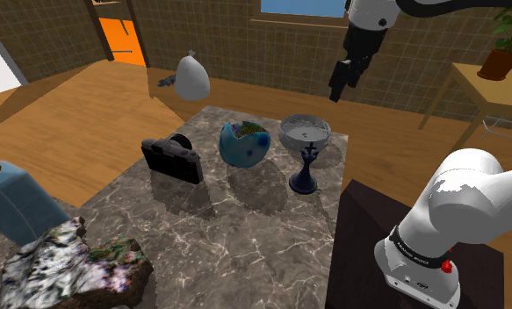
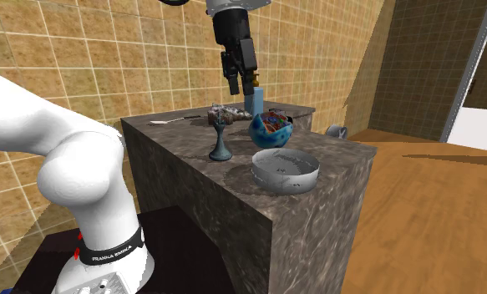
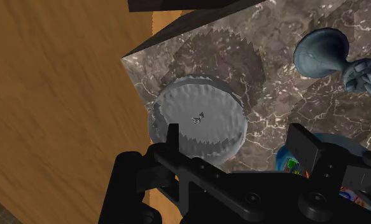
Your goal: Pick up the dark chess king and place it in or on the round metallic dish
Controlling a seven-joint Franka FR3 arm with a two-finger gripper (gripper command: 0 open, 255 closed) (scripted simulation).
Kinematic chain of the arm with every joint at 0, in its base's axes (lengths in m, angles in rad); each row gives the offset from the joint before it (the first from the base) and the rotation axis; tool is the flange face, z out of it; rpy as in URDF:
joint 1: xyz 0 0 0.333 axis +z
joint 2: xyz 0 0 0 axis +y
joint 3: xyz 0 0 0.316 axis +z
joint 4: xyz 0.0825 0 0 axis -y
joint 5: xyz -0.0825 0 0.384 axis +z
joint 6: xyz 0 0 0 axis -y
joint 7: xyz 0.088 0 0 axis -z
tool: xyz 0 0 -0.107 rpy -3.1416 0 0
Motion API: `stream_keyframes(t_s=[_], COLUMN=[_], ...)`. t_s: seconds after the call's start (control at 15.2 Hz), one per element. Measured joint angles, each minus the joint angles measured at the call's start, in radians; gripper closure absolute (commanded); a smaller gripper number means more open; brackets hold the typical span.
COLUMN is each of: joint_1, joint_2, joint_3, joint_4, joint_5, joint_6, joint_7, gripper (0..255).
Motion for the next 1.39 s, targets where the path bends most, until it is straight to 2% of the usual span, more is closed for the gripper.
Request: stream_keyframes(t_s=[0.2,0.92,1.39], joint_1=[0.008,0.084,0.093], joint_2=[0.004,0.105,0.116], joint_3=[0.020,0.200,0.224], joint_4=[-0.013,-0.035,-0.115], joint_5=[0.023,0.239,0.264], joint_6=[0.004,0.037,0.124], joint_7=[0.029,0.289,0.307], gripper=[0,0,0])
